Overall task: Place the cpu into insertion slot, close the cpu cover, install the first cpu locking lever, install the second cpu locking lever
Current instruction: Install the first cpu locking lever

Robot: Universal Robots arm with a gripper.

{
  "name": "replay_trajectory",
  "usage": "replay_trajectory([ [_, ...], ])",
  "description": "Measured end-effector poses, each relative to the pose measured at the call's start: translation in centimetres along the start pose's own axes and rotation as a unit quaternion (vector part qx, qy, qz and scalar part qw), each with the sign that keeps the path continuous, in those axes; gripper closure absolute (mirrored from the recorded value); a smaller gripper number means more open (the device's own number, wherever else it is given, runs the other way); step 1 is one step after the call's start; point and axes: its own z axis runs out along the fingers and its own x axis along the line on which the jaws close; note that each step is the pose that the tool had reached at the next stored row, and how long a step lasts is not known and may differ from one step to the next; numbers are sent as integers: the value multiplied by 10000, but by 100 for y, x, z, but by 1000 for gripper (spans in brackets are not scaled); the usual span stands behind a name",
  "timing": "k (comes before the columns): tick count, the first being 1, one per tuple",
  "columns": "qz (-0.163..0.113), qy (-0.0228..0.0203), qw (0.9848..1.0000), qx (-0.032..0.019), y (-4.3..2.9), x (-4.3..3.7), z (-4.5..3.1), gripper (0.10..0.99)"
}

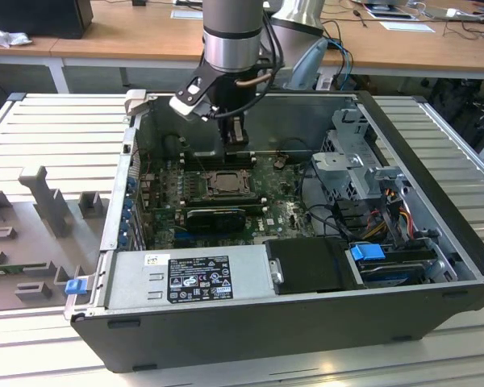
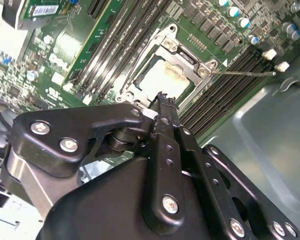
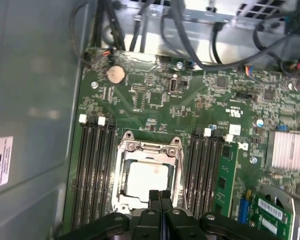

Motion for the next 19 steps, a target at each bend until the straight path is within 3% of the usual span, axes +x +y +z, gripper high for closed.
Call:
replay_trajectory([
  [9, -395, 11, 9992, -7, 1, 0, 0, 980],
  [19, -927, 26, 9957, -16, 1, 0, 0, 980],
])
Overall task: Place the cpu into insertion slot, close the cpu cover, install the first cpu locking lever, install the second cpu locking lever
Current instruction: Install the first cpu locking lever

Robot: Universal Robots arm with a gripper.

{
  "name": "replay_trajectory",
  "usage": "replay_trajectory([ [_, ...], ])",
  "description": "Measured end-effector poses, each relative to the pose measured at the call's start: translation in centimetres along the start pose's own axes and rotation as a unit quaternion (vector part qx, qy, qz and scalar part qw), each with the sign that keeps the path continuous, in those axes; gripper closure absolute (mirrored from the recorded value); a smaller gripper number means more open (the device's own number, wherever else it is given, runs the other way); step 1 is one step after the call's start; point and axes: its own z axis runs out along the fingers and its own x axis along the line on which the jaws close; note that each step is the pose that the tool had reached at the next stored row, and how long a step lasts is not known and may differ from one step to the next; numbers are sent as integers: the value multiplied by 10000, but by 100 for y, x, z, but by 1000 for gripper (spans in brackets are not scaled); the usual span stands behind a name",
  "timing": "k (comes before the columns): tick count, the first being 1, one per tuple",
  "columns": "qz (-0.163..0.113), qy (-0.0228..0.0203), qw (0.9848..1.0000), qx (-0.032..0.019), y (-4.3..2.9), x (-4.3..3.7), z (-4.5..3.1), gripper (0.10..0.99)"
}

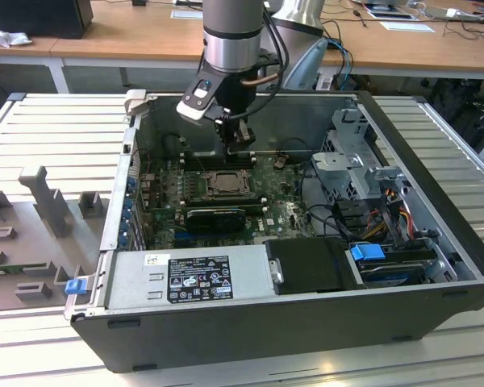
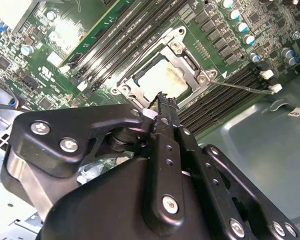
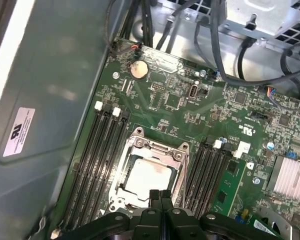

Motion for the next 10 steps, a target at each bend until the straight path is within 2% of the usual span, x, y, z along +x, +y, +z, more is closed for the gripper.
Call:
replay_trajectory([
  [10, -362, 10, 9993, -6, 0, 0, 0, 980],
])
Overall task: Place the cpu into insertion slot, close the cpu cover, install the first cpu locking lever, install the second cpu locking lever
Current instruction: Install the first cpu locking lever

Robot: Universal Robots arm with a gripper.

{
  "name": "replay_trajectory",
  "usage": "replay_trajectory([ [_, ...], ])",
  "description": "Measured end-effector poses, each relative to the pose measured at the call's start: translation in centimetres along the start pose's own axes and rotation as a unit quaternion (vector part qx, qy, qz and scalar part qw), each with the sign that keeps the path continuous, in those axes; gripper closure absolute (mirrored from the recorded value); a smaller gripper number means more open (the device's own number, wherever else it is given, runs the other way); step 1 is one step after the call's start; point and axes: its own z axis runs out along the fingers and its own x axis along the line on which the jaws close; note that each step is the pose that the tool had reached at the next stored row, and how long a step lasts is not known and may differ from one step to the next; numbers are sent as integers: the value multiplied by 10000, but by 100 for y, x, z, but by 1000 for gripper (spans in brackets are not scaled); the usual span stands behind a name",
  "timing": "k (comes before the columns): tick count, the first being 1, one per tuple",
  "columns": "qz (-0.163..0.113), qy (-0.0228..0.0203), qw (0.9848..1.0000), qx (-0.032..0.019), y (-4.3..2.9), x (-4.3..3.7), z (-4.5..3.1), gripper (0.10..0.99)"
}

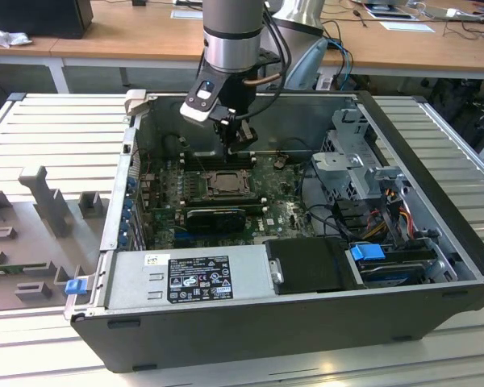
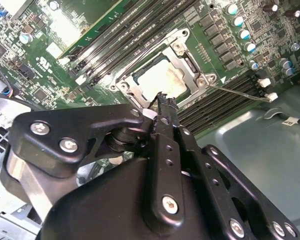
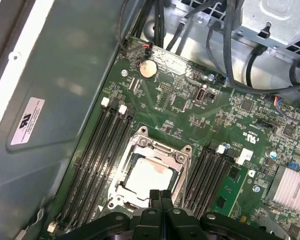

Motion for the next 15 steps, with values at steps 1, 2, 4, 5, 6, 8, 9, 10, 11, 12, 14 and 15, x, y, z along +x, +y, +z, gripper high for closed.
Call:
replay_trajectory([
  [1, -29, 1, 10000, -1, 0, 0, 0, 980],
  [2, -50, 1, 10000, -1, 0, 0, 0, 980],
  [4, -109, 3, 9999, -2, 0, 0, 0, 980],
  [5, -132, 3, 9999, -2, 0, 0, 0, 980],
  [6, -162, 5, 9999, -3, 0, 0, 0, 980],
  [8, -219, 6, 9998, -4, 0, 0, 0, 980],
  [9, -269, 7, 9996, -5, 0, 0, 0, 980],
  [10, -324, 9, 9995, -6, 0, 0, 0, 980],
  [11, -361, 10, 9993, -6, 0, 0, 0, 980],
  [12, -384, 11, 9993, -7, 0, 0, 0, 980],
  [14, -435, 12, 9991, -8, 0, 0, 0, 980],
  [15, -461, 13, 9989, -8, 0, 0, 0, 980],
])
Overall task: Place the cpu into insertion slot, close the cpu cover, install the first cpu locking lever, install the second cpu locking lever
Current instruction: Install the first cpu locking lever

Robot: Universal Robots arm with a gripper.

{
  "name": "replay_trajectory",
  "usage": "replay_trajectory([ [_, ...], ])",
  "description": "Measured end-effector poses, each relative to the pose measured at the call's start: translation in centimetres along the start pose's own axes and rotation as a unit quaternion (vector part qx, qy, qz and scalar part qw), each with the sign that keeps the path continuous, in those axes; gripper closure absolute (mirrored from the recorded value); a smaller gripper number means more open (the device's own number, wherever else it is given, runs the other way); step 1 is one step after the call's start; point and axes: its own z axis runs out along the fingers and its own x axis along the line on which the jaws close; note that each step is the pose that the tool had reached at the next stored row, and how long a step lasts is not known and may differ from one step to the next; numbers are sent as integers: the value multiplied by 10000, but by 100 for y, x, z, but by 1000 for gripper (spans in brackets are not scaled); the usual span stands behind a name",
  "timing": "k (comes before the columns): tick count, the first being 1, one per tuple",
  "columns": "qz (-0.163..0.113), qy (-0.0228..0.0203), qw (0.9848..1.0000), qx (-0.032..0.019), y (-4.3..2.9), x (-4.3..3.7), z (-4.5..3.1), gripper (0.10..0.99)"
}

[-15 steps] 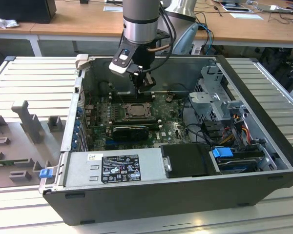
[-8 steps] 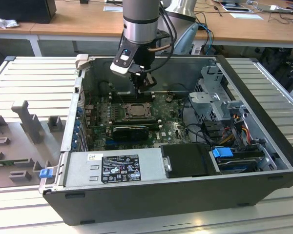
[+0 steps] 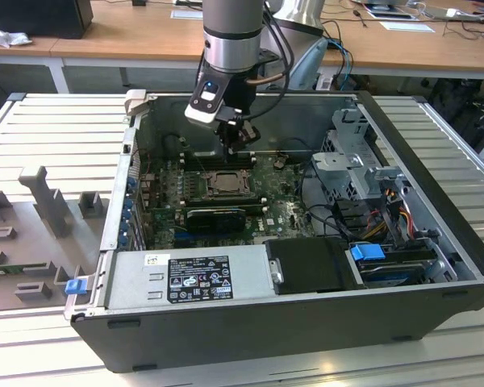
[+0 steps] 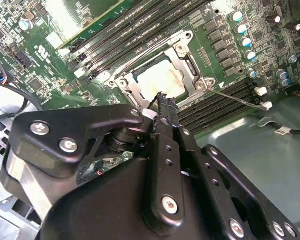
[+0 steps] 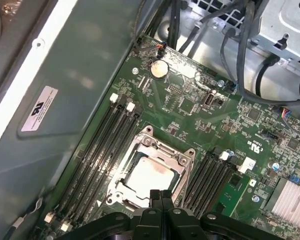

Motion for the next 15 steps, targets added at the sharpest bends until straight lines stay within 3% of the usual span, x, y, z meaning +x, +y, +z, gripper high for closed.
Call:
replay_trajectory([
  [15, -350, 10, 9994, -6, 0, 0, 0, 980],
])
